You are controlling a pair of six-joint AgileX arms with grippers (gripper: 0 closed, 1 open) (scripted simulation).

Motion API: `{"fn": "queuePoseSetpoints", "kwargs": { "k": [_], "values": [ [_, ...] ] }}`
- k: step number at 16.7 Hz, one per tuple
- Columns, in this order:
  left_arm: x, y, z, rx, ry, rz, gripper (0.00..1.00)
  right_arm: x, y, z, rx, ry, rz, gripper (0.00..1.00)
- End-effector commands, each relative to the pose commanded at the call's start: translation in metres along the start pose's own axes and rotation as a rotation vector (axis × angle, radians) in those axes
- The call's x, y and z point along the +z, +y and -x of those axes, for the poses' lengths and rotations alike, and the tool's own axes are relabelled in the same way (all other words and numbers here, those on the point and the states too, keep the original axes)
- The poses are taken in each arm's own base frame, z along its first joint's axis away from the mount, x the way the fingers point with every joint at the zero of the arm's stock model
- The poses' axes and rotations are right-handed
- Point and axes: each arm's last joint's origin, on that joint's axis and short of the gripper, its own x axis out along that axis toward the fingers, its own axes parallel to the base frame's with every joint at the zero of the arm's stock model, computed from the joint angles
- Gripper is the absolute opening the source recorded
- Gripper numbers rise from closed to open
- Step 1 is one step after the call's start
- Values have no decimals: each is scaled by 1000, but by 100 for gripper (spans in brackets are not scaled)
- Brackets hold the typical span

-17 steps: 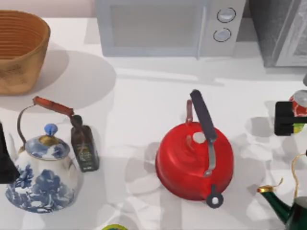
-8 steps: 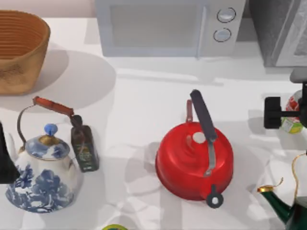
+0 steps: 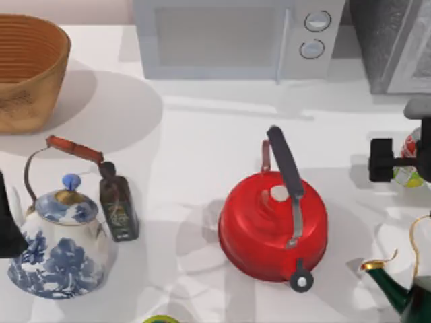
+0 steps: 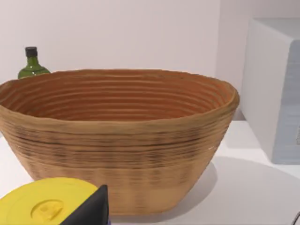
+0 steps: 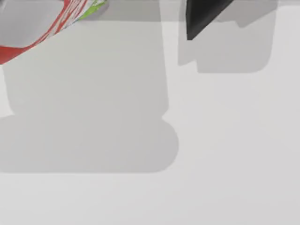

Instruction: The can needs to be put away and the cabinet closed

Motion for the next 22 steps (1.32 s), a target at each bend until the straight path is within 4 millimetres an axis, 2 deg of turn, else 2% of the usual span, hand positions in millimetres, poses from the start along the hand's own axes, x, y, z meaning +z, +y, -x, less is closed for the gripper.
{"fn": "queuePoseSetpoints", "kwargs": {
  "k": [11,22],
  "values": [
    [0,0,0,0,0,0,100,0,0,0,0,0,0,2],
    [0,0,0,0,0,0,100,3,1,1,2,-2,2,0]
  ]
}}
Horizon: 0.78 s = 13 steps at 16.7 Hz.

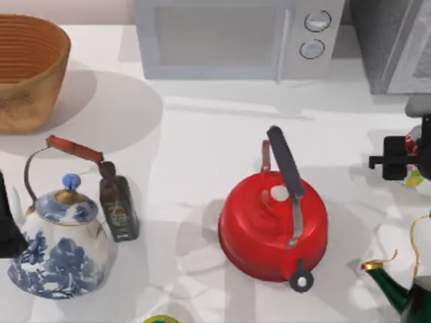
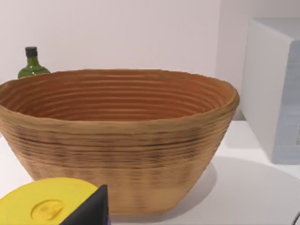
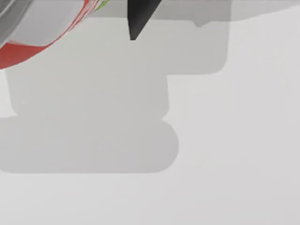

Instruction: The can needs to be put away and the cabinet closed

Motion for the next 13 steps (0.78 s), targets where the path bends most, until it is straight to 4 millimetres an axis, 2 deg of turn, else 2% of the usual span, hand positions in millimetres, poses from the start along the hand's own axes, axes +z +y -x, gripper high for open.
{"fn": "queuePoseSetpoints", "kwargs": {
  "k": [3,5,10,13],
  "values": [
    [0,0,0,0,0,0,100,18,2,8,1,4,3,0],
    [0,0,0,0,0,0,100,37,2,22,0,15,3,0],
    [0,0,0,0,0,0,100,84,1,76,-4,33,1,0],
    [0,0,0,0,0,0,100,100,-1,102,-2,5,-2,0]
  ]
}}
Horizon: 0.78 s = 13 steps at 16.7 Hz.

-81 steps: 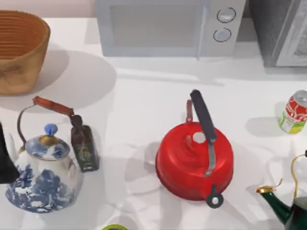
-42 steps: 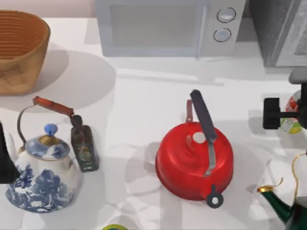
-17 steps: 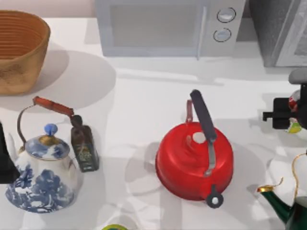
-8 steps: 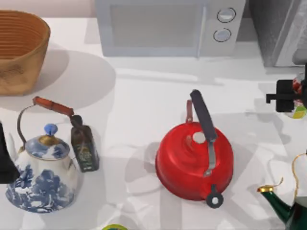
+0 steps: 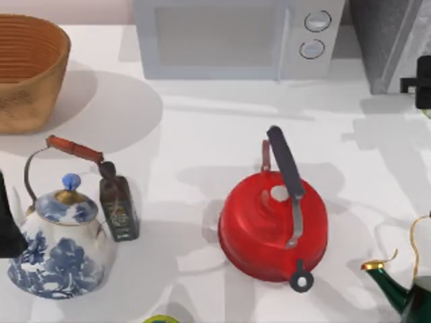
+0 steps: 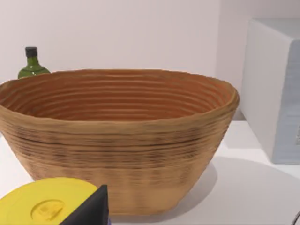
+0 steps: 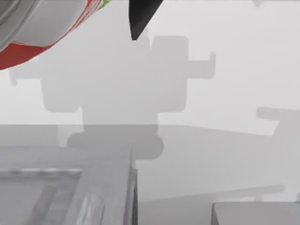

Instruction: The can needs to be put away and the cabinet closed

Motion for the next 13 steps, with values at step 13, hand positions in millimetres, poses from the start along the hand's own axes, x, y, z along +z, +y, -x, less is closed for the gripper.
{"fn": "queuePoseSetpoints", "kwargs": {
  "k": [13],
  "values": [
    [0,0,0,0,0,0,100,-42,-19,32,-22,-37,-25,0]
  ]
}}
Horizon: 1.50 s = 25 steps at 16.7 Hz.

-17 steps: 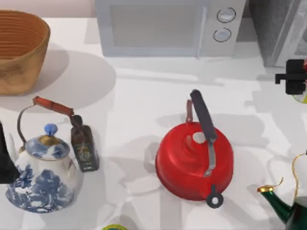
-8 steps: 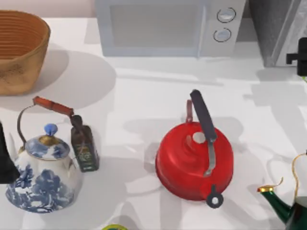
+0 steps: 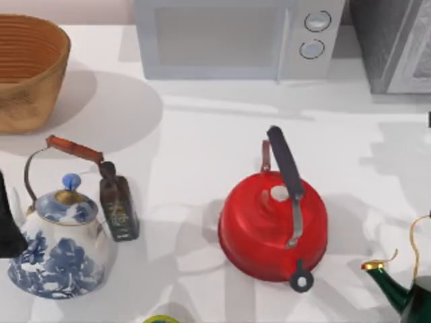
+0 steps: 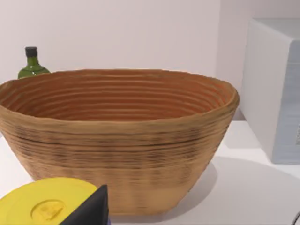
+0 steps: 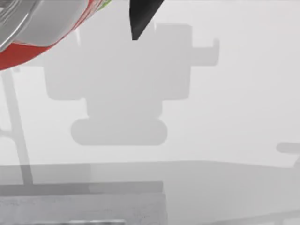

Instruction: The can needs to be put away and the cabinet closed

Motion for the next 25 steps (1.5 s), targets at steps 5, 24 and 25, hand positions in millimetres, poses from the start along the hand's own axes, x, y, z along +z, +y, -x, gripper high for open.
{"fn": "queuePoseSetpoints", "kwargs": {
  "k": [5,24,25],
  "values": [
    [0,0,0,0,0,0,100,-59,-20,42,-13,-167,-21,0],
    [0,0,0,0,0,0,100,-161,-30,58,39,-749,16,0],
    [0,0,0,0,0,0,100,-159,-30,60,35,-736,18,0]
  ]
}}
